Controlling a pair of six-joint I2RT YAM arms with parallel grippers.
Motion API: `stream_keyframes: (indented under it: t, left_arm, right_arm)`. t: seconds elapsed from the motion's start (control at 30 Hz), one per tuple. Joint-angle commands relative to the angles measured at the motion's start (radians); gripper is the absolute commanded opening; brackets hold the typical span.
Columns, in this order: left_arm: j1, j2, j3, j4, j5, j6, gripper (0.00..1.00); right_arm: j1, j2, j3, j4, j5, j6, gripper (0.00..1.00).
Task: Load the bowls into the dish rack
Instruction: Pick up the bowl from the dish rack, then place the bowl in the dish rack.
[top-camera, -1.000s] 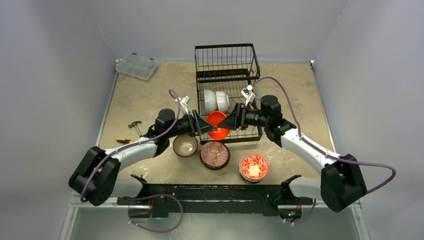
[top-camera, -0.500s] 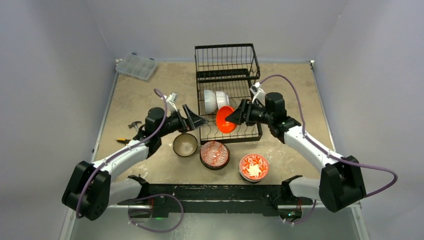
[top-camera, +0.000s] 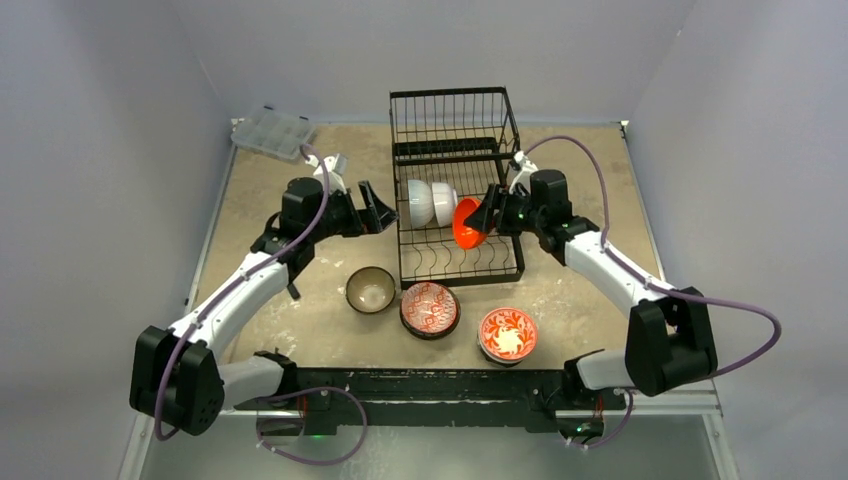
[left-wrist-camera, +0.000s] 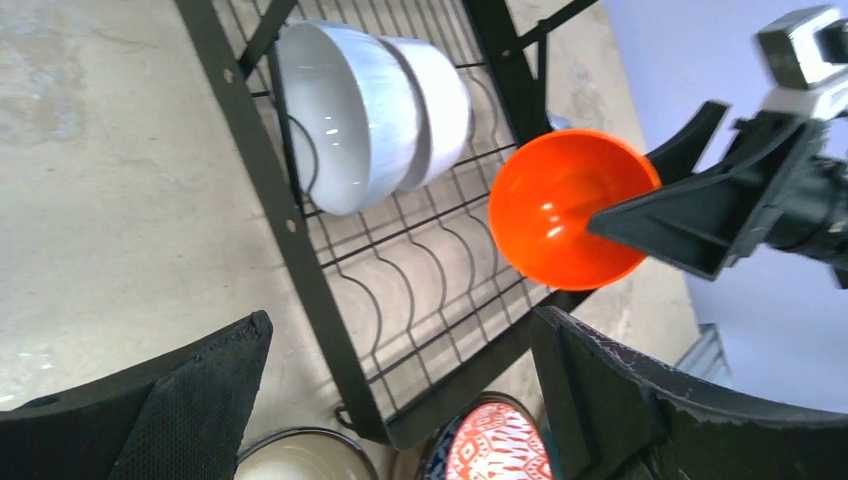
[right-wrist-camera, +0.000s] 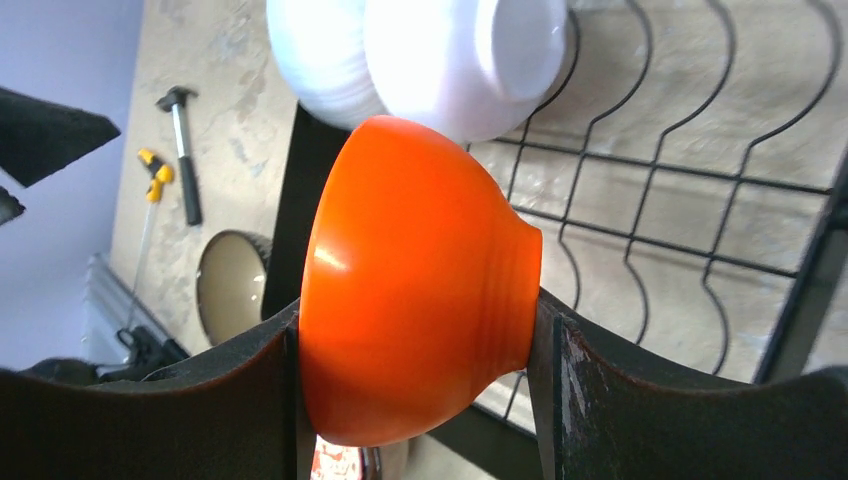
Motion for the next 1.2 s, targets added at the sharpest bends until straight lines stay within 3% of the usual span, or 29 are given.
stream_keyframes:
  t: [0.0, 0.47, 0.77, 1.17]
  left_arm:
    - [0.006, 0.045, 0.078, -0.100, -0.088, 0.135, 0.99]
    - [0.012, 0.230, 0.191, -0.148, -0.290, 0.234, 0.99]
    - [0.077, 0.279, 0.189, -0.120, -0.184, 0.198, 0.98]
    - [0.102, 0.298, 0.187, -0.104, -0.144, 0.181, 0.98]
  right_arm:
    - [-0.006, 0.005, 0.117, -0.041, 0.164, -0.083, 0.00]
    - [-0.004, 0.149, 0.261, -0.033, 0.376, -0.149, 0.00]
    - [0.048, 0.180, 0.253, 0.030, 0.556, -0.175, 0.00]
    - [0.140, 0.272, 0.260, 0.080, 0.730, -0.222, 0.00]
